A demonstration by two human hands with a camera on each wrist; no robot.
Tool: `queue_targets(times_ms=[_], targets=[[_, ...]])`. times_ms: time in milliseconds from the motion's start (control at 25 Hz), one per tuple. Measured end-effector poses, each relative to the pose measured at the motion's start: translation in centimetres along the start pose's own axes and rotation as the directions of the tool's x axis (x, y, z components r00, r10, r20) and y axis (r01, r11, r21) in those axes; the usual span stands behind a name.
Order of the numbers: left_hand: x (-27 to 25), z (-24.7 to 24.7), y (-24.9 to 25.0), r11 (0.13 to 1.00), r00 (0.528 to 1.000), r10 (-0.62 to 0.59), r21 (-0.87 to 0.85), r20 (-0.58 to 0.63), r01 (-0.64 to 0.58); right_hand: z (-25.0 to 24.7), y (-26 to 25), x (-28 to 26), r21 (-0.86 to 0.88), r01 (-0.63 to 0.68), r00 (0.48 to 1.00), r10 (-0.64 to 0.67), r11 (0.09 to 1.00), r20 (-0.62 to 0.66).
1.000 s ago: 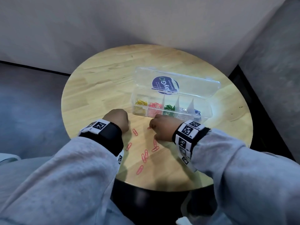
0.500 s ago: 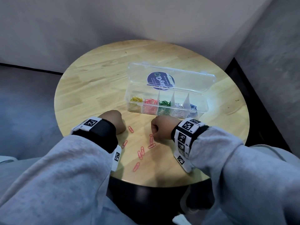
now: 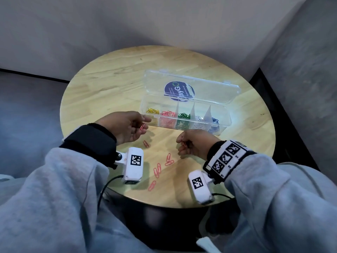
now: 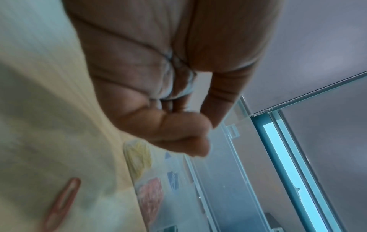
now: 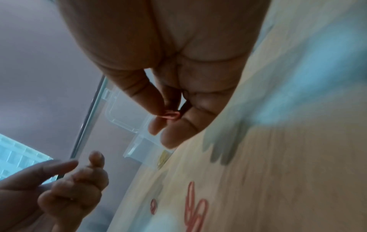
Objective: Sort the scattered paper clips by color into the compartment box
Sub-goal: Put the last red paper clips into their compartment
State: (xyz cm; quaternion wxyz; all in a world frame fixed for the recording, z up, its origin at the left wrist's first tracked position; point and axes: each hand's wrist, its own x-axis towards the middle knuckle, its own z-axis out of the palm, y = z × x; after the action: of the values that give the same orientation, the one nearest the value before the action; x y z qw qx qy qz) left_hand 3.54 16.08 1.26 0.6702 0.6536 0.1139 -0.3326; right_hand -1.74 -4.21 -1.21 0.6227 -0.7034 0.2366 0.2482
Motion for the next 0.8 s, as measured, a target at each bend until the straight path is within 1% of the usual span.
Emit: queue_targets(times_ms=[40,80,120,160,200,240,280,320,360,400,480,520,640,800], targets=[[0.2,0.1,-0.2,0.999,1.000,-0.024,0.023,-0.017,0.025,0.1,-0.1,-0.1,0.011,-0.013,1.000,0.013,1.000,0.013],[0.6,0.1,-0.4,0.989,0.998,-0.031,0.146,-0.055,0.039,0.2,-0.3,-0.3,-0.013,-0.003,0.999,0.003,1.000,0.038],[1.0,0.1,-0.6,0.933,0.995,-0.019,0.356,-0.097,0.052,0.3,-0.3,-0.4,-0.119,0.037,0.998,-0.031,0.992,0.056],[1.5,-0.2,-0.9,0.788,0.992,0.003,0.611,-0.126,0.075,0.3,-0.2,-0.4,-0.318,0.099,0.994,-0.082,0.943,0.067],[1.6,-0.3,-1.1,0.589,0.988,0.038,0.802,-0.153,0.101,0.5,-0.1,-0.5,-0.541,0.153,0.988,-0.133,0.827,0.076],[1.5,-0.4,-1.3,0.417,0.982,0.069,0.899,-0.178,0.133,0.8,0.1,-0.6,-0.719,0.187,0.980,-0.180,0.669,0.087],[1.3,-0.3,-1.5,0.317,0.977,0.070,0.933,-0.202,0.170,1.1,0.3,-0.6,-0.832,0.197,0.972,-0.213,0.519,0.097],[1.3,-0.2,-1.7,0.274,0.974,0.051,0.941,-0.219,0.197,1.4,0.5,-0.5,-0.892,0.199,0.967,-0.229,0.406,0.112],[1.2,0.1,-2.0,0.237,0.972,0.037,0.947,-0.231,0.216,1.7,0.6,-0.4,-0.920,0.210,0.962,-0.237,0.330,0.135],[1.3,0.4,-2.2,0.206,0.969,0.032,0.950,-0.246,0.235,2.0,0.7,-0.3,-0.932,0.225,0.958,-0.239,0.283,0.159],[1.6,0.8,-2.7,0.139,0.965,0.038,0.958,-0.260,0.252,2.3,0.7,0.2,-0.936,0.246,0.952,-0.244,0.250,0.185],[1.8,1.0,-2.9,0.119,0.964,0.044,0.960,-0.261,0.254,2.4,0.6,0.4,-0.938,0.253,0.949,-0.252,0.237,0.192],[2.3,1.1,-3.2,0.105,0.968,0.035,0.964,-0.249,0.244,2.7,0.5,0.5,-0.942,0.273,0.937,-0.276,0.195,0.214],[2.1,0.7,-2.7,0.103,0.968,0.049,0.965,-0.246,0.240,2.5,0.7,0.3,-0.940,0.288,0.931,-0.285,0.183,0.229]])
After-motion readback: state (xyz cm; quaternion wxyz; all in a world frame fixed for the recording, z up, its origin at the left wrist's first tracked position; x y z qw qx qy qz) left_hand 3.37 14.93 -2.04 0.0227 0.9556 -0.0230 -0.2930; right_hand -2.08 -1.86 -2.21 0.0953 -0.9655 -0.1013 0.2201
